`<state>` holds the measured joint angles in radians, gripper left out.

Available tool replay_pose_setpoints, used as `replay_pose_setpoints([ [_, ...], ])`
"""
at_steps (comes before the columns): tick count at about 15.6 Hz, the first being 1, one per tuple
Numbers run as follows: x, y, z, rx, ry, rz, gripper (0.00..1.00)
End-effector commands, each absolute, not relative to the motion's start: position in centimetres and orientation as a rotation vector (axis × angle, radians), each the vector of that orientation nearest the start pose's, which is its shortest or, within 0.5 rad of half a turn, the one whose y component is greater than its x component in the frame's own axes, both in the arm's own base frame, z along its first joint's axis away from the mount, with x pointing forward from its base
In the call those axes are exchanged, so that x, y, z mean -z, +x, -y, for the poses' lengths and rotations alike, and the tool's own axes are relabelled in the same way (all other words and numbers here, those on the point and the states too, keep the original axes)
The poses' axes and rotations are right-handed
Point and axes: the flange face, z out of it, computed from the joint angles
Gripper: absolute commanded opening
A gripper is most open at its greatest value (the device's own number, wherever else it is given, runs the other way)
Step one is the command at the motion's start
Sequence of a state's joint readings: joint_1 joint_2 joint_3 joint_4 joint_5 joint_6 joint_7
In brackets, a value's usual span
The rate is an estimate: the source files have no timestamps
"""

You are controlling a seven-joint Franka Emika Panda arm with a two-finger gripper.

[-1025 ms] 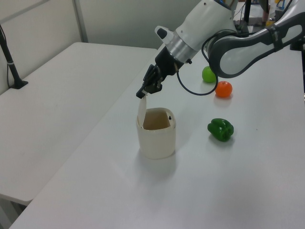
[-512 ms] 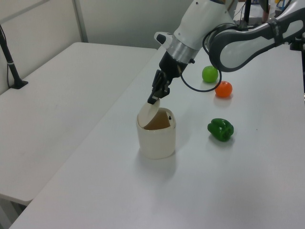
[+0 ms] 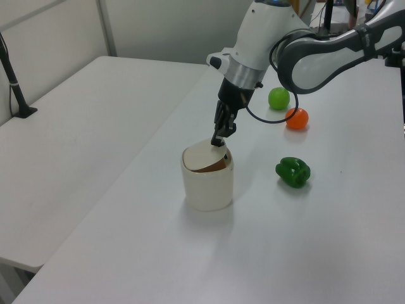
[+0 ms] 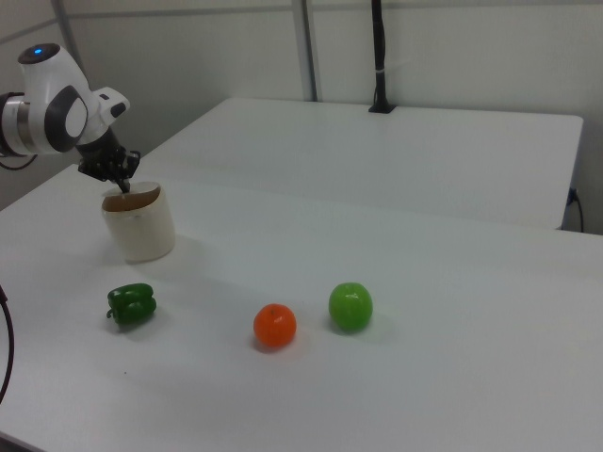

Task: Close garbage bin
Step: 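Lower the gripper and push the flip lid down onto the bin, then press the gripper on the closed lid to seat it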

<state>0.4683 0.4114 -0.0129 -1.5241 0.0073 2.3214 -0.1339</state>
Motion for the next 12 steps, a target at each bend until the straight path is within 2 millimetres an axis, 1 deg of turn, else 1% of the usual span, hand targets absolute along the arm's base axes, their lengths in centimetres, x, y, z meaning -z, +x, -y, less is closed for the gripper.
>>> replay_pose_setpoints([
  [1,-45.5,63.2,-31.0,0.515,-2.917,0.919,0.0],
  [3,-44.8,63.3,-31.0,0.502,-2.921,0.918,0.0],
  [4,-44.2,63.4,-31.0,0.488,-2.925,0.919,0.0],
  [9,-43.0,63.2,-31.1,0.46,-2.93,0.923,0.0],
  [10,-42.5,63.3,-31.0,0.449,-2.934,0.922,0.0],
  [12,-42.5,63.4,-31.0,0.449,-2.935,0.92,0.0],
])
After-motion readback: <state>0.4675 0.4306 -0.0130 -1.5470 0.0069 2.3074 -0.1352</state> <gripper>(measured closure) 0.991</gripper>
